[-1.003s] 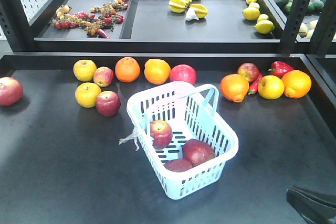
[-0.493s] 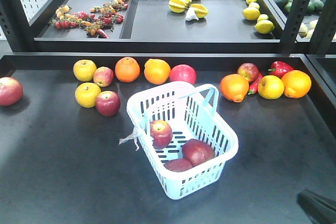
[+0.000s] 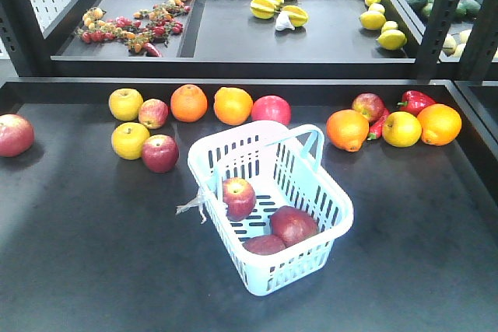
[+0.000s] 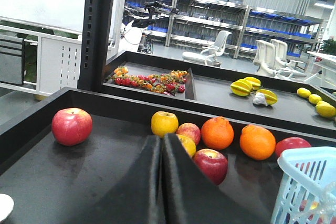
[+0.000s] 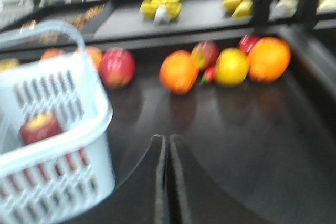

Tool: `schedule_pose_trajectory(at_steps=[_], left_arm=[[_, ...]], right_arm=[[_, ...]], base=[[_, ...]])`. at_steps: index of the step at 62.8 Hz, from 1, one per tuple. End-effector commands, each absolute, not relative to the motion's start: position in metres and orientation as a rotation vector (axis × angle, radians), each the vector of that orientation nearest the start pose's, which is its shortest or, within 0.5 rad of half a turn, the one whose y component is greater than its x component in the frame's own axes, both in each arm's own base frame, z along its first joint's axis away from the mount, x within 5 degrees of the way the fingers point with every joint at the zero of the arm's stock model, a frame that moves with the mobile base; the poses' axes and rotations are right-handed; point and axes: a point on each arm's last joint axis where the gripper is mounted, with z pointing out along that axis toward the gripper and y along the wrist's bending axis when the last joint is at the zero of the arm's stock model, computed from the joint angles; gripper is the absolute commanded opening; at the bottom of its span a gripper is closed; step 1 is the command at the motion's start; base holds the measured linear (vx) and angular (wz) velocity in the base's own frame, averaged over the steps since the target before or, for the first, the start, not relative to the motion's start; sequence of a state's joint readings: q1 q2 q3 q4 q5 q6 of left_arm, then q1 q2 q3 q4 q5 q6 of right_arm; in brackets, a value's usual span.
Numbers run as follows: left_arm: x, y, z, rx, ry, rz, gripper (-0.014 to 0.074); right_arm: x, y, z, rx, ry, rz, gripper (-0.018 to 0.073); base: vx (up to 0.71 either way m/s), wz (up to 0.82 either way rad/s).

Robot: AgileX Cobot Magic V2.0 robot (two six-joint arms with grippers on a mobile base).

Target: Pick three apples into basket with both arms

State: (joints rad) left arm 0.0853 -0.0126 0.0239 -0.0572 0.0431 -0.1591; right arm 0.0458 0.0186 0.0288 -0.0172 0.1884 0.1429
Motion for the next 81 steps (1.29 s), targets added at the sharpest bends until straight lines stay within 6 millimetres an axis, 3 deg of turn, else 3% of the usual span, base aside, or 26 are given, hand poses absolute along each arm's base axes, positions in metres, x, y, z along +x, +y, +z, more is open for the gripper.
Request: schedule_pose_trajectory(at_steps=[1, 24, 81], left_arm=[[0.056, 0.005, 0.202, -0.228, 1.454, -0.121, -0.0007], [0.056, 0.005, 0.202, -0.228, 1.454, -0.121, -0.0007], [0.056, 0.005, 0.202, -0.228, 1.454, -0.121, -0.0007]], right_arm=[[0.056, 0.0, 0.192, 0.087, 1.591, 0.086, -0.0004], [0.056, -0.003, 0.203, 0.105, 1.462, 0.038, -0.0004], [0.056, -0.003, 0.203, 0.106, 1.47, 0.037, -0.0004]], base=[[0.0, 0.0], [0.0, 0.0], [0.0, 0.0]])
